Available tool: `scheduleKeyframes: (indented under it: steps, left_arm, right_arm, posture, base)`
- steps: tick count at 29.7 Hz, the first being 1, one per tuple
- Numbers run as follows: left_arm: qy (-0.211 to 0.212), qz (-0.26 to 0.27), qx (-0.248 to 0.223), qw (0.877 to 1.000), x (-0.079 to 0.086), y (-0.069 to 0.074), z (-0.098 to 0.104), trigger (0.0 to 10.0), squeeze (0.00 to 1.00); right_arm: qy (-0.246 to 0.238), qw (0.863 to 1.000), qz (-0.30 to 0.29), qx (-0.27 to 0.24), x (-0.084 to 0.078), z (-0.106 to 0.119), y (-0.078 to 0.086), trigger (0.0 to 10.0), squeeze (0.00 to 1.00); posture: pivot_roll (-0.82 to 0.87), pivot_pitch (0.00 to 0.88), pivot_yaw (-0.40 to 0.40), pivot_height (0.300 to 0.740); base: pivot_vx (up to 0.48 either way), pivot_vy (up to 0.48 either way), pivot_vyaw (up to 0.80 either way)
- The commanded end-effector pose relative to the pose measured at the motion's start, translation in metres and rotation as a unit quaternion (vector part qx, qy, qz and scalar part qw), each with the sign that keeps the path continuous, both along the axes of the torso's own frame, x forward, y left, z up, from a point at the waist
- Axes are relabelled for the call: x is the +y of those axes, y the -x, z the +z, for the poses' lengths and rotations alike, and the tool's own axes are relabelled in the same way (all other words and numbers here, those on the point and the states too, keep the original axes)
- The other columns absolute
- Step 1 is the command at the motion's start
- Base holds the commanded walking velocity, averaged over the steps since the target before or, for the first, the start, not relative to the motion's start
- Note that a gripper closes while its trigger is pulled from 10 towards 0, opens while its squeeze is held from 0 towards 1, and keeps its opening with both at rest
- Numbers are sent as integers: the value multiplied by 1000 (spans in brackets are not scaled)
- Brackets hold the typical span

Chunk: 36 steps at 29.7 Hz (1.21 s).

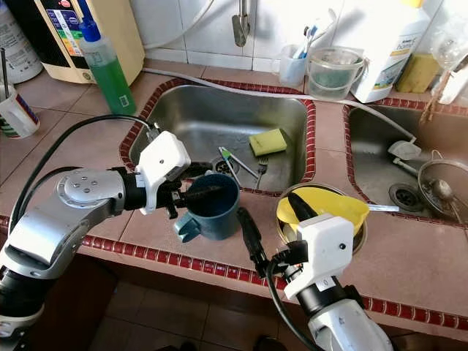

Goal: Kitchen organization

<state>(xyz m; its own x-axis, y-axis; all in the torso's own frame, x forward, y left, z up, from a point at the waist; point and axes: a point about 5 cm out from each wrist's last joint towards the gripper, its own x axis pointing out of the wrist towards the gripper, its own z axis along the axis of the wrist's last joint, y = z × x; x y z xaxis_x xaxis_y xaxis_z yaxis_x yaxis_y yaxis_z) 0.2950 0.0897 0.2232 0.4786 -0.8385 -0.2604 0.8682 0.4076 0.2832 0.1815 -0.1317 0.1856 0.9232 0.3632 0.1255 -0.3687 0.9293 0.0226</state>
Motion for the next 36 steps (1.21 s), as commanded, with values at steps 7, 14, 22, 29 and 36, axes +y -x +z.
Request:
scheduleKeyframes:
  steps: [7,14,22,29,36]
  left_arm:
    - [-7,-11,-6,1000,-2,0,2,0,0]
    - [-8,-11,-6,1000,-1,0,2,0,0]
    - [-10,-14,-6,1000,-2,0,2,0,0]
    - [-11,-12,-7,1000,0,-1,1,0,0]
    - [3,15,-21,1000,7,-10,12,0,0]
  right_arm:
    - [1,1000,-4,-3,-2,3,1,10000,0]
    - [1,1000,-6,-4,-3,3,0,10000,0]
    - [3,1000,-7,-6,-4,4,-3,10000,0]
    - [2,1000,-8,-7,-5,4,-4,10000,0]
    - [-7,1000,-11,-13,-3,6,-9,10000,0]
  posture:
    - [-279,180,65,732]
    - [-276,185,66,732]
    - [-272,190,66,732]
    - [-267,191,65,732]
    - [-265,185,61,732]
  base:
    - [0,0,0]
    - [0,0,0]
    - [0,0,0]
    - [0,0,0]
    - [0,0,0]
